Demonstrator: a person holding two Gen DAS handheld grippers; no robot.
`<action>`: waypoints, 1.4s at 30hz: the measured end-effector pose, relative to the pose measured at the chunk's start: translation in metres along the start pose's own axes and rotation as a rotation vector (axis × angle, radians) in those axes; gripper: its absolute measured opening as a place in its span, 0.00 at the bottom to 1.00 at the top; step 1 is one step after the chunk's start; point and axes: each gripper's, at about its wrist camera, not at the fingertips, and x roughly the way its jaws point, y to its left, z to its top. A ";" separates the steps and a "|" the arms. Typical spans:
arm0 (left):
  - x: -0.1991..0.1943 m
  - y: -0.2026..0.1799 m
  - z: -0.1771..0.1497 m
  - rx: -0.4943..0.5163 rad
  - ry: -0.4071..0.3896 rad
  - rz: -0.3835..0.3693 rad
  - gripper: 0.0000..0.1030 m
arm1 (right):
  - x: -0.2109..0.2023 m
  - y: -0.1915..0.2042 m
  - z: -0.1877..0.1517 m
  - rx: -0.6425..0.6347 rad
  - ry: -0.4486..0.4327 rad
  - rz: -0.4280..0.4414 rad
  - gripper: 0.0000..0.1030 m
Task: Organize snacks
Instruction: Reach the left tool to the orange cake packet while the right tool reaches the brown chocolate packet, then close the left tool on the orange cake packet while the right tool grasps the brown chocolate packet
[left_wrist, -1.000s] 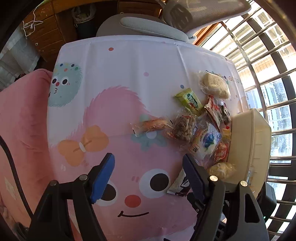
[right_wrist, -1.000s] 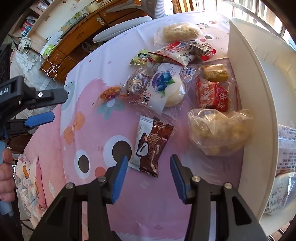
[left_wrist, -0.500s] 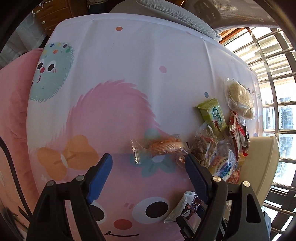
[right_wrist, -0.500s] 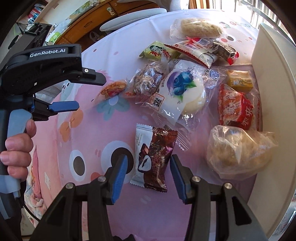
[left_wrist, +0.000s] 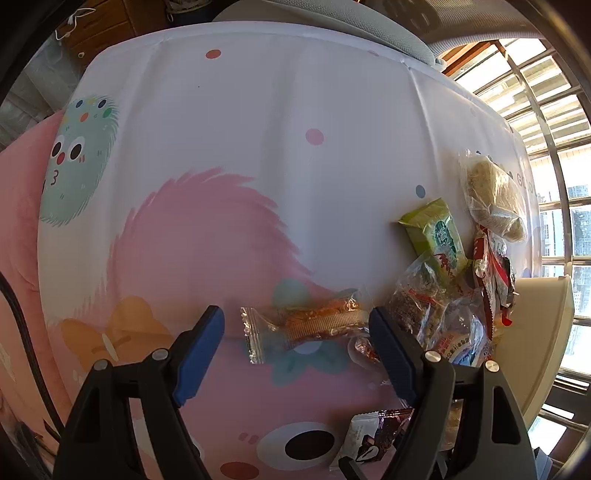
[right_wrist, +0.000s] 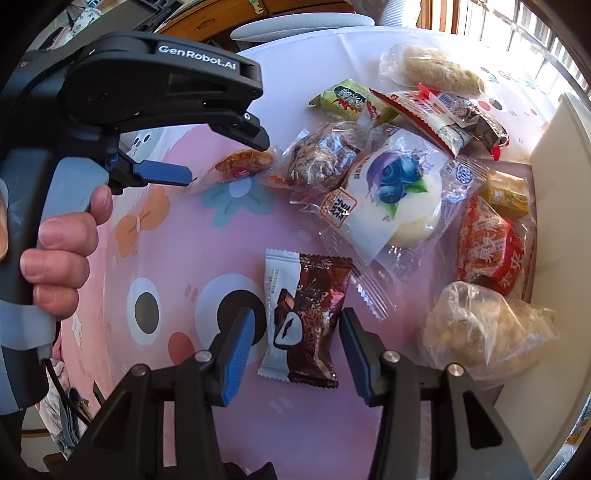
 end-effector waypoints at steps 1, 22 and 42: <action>0.001 -0.002 0.001 0.005 0.001 0.005 0.77 | 0.003 0.002 0.001 -0.005 0.009 0.000 0.47; 0.013 -0.038 0.016 0.009 -0.083 0.040 0.59 | 0.013 0.001 0.003 -0.053 0.022 0.010 0.37; 0.004 -0.014 0.020 -0.190 -0.120 -0.025 0.52 | 0.005 -0.017 -0.001 -0.043 0.039 0.005 0.33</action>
